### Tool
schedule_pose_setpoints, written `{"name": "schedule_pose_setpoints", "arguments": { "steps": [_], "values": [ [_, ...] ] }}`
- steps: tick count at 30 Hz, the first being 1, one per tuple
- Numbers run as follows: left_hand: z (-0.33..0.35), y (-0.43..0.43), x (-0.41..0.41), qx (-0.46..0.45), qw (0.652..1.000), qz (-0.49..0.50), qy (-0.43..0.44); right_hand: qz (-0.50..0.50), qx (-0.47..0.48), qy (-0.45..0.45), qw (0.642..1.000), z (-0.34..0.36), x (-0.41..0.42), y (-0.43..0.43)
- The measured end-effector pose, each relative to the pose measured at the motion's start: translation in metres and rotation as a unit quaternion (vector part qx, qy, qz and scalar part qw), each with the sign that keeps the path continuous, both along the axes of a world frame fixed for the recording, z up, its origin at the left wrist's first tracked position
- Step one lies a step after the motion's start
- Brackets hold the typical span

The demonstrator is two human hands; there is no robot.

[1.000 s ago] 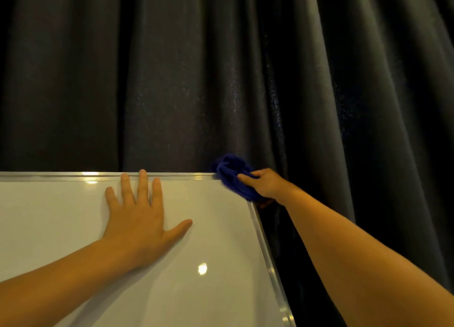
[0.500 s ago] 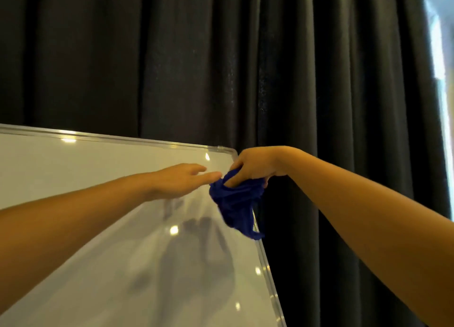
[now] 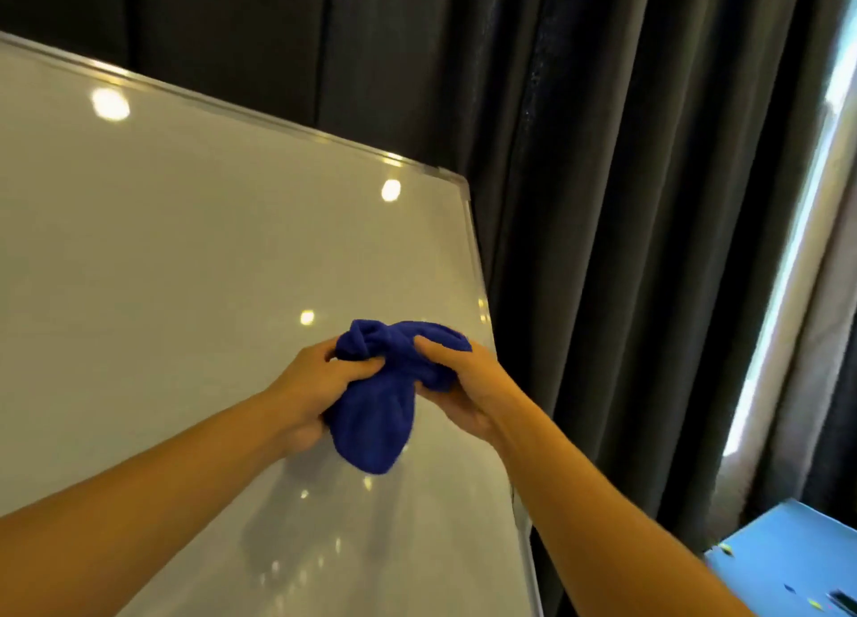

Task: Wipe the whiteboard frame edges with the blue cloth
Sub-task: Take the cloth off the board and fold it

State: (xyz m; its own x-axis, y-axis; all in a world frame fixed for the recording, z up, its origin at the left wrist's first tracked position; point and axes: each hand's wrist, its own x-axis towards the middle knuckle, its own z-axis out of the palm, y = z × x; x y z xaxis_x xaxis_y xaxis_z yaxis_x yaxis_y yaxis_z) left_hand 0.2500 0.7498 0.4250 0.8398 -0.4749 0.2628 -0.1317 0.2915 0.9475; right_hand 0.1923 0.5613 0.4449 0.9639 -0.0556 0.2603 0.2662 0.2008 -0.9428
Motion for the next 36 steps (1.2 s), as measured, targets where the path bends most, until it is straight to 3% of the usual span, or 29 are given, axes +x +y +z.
{"name": "schedule_pose_setpoints", "arguments": {
  "steps": [2,6,10,15,19,21,28,32,36],
  "values": [
    [-0.034,-0.003,-0.018,-0.02,0.998,-0.011,0.053,0.022,0.104,0.013,0.994,-0.045,-0.012,0.002],
    [-0.082,-0.016,-0.058,-0.022,0.993,-0.058,0.098,0.008,0.201,0.059,0.978,-0.108,-0.054,-0.015],
    [-0.101,-0.045,-0.089,-0.035,0.987,-0.051,0.145,-0.066,0.221,0.075,0.97,-0.135,-0.102,-0.05],
    [-0.169,-0.15,-0.169,-0.001,0.972,-0.08,0.22,-0.091,0.259,0.173,0.946,-0.217,-0.216,-0.141],
    [-0.227,-0.237,-0.228,0.083,0.983,-0.037,0.16,-0.088,0.206,0.184,0.957,-0.251,-0.285,-0.206],
    [-0.256,-0.274,-0.252,0.101,0.974,-0.061,0.191,-0.123,0.193,0.196,0.954,-0.268,-0.317,-0.244],
    [-0.317,-0.369,-0.322,0.255,0.946,-0.097,0.172,-0.17,0.243,0.251,0.922,-0.328,-0.383,-0.331],
    [-0.336,-0.404,-0.336,0.265,0.923,-0.134,0.246,-0.173,0.313,0.266,0.895,-0.362,-0.398,-0.363],
    [-0.365,-0.44,-0.334,0.219,0.896,-0.182,0.341,-0.177,0.329,0.283,0.884,-0.391,-0.4,-0.406]
  ]
}}
